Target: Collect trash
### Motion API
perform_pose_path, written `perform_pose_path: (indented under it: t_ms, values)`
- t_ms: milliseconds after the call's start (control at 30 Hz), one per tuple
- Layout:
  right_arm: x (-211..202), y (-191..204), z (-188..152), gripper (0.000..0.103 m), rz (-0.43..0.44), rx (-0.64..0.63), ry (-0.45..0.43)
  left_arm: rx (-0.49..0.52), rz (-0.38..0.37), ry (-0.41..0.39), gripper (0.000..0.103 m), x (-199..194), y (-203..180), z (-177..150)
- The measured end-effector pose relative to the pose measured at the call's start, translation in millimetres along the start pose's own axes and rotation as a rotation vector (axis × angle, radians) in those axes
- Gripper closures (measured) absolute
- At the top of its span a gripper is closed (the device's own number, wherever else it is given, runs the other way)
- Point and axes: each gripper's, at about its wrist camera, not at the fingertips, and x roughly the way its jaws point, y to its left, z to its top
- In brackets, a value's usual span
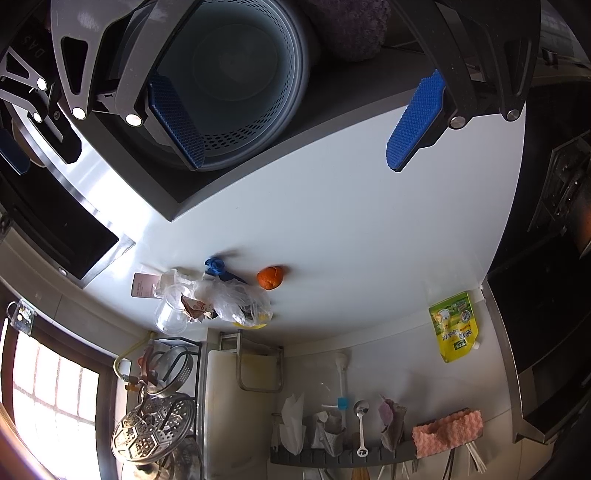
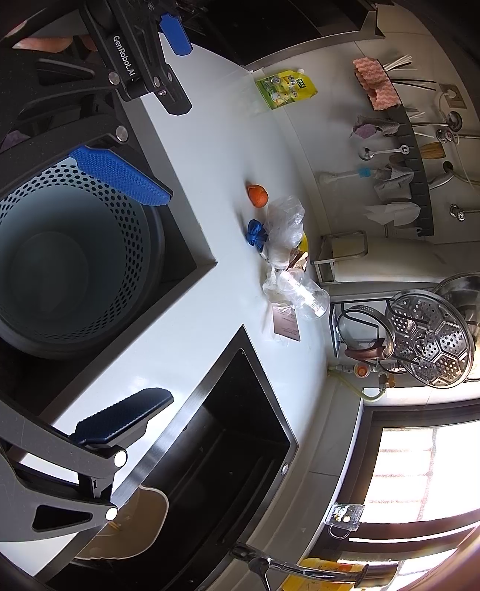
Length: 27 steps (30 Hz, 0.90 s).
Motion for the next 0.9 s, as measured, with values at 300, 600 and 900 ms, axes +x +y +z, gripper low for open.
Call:
perform_pose_path:
  t_ms: [300,600,900]
  values:
    - [-0.3,-0.1,0.0,0.008,0.000,0.000,-0.001,-0.002,0.001,-0.002,0.006,0.1,2.0,-0.5]
    - [0.1,-0.4,-0.1,0.008,0.001,0.001,0.000,-0.003,0.000,-0.001,0.006,0.5,2.6,-0.6]
    - [1.3,-0.2,-0.3,0.008,0.006,-0.001,0.000,0.003,0.000,-0.004,0.006,1.2,3.8,-0.3]
